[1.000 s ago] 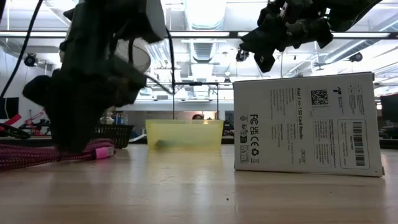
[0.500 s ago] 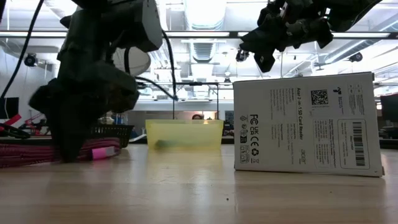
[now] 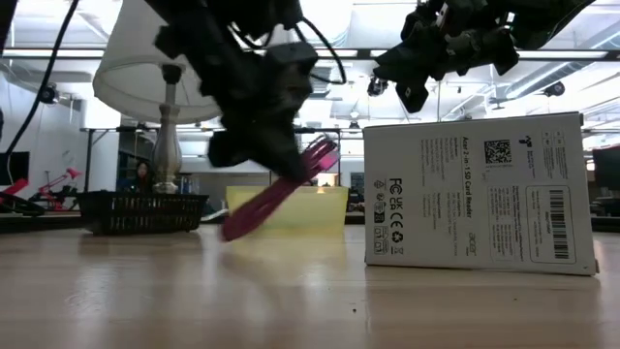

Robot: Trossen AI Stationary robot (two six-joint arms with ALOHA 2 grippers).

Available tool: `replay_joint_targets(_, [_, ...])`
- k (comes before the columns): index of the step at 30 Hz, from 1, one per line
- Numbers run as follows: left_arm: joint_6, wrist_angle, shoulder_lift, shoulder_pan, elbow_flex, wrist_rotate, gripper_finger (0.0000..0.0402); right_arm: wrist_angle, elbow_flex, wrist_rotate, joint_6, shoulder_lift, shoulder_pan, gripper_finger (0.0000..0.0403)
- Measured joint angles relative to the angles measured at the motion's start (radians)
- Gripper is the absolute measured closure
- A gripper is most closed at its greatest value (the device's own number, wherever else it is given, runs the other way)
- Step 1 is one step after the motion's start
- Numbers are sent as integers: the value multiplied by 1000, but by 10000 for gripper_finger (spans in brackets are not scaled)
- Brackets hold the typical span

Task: Pick and place items into bin
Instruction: Put the pink charger cable into the yellow bin

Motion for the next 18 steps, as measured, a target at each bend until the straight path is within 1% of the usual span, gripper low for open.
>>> replay_joint_targets(5, [161, 24, 0, 79, 54, -122, 395, 0, 0, 0, 0, 0, 0, 326])
replay_joint_targets(9, [214, 18, 0, 126, 90, -307, 395, 0, 0, 0, 0, 0, 0, 326])
replay_joint_targets(12, [215, 20, -3, 152, 126, -463, 396, 0, 0, 0, 2, 0, 0, 326])
replay_joint_targets(15, [218, 22, -3, 173, 165, -597, 396, -1, 0, 0, 5, 0, 0, 326])
replay_joint_targets(18, [221, 22, -5, 199, 183, -687, 396, -1, 0, 0, 7, 0, 0, 326])
